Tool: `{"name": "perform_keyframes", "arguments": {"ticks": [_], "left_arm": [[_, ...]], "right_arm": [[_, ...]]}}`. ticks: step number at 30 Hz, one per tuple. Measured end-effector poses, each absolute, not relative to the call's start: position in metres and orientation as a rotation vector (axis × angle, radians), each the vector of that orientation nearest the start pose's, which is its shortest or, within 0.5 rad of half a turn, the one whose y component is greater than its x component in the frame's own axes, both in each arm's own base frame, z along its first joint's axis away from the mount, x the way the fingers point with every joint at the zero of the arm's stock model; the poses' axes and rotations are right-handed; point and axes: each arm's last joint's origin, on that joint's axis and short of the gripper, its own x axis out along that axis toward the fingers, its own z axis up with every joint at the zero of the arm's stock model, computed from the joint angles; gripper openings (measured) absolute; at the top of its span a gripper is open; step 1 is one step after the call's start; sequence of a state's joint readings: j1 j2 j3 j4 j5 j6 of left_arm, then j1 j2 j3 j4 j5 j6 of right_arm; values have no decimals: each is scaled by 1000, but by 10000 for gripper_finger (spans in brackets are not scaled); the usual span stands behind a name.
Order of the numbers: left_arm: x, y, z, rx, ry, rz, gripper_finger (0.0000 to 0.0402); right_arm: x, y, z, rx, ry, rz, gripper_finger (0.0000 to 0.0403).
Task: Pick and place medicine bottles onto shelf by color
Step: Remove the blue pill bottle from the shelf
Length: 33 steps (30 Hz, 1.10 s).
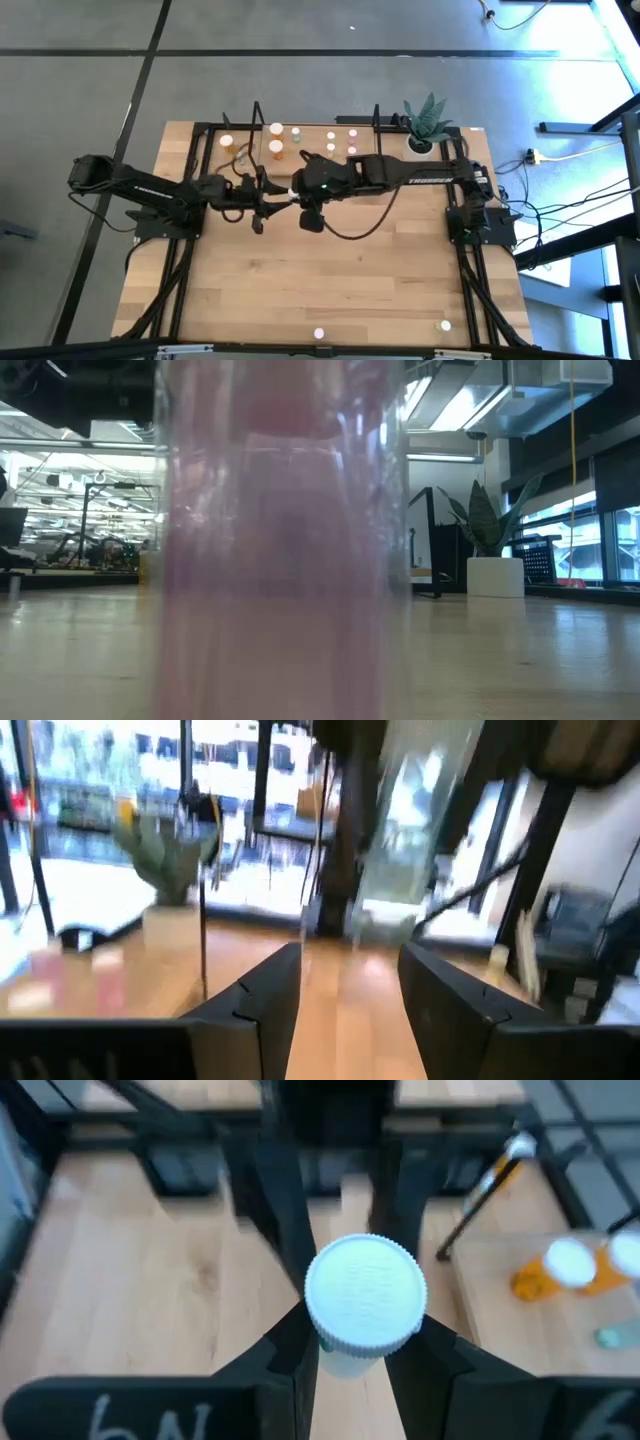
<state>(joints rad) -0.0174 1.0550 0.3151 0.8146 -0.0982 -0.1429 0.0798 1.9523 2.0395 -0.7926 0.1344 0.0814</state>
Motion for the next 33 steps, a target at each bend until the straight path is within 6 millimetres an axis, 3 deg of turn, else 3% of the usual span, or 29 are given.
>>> {"name": "perform_keyframes", "arguments": {"ticks": [6,11,18,24,28,33], "left_arm": [[208,-1,215,-153,-31,75,163],[208,-1,215,-155,-33,73,162],[207,-1,215,-155,-35,72,161],[208,-1,213,-154,-10,72,162],[208,-1,211,-153,12,74,162],[208,-1,211,-153,18,75,161]], "right_arm": [[404,35,393,-40,691,16,101],[365,30,424,-69,691,-6,101],[344,28,435,-99,721,-11,101],[342,29,401,-52,784,17,101],[334,29,381,2,629,22,101],[332,29,340,37,473,23,106]]}}
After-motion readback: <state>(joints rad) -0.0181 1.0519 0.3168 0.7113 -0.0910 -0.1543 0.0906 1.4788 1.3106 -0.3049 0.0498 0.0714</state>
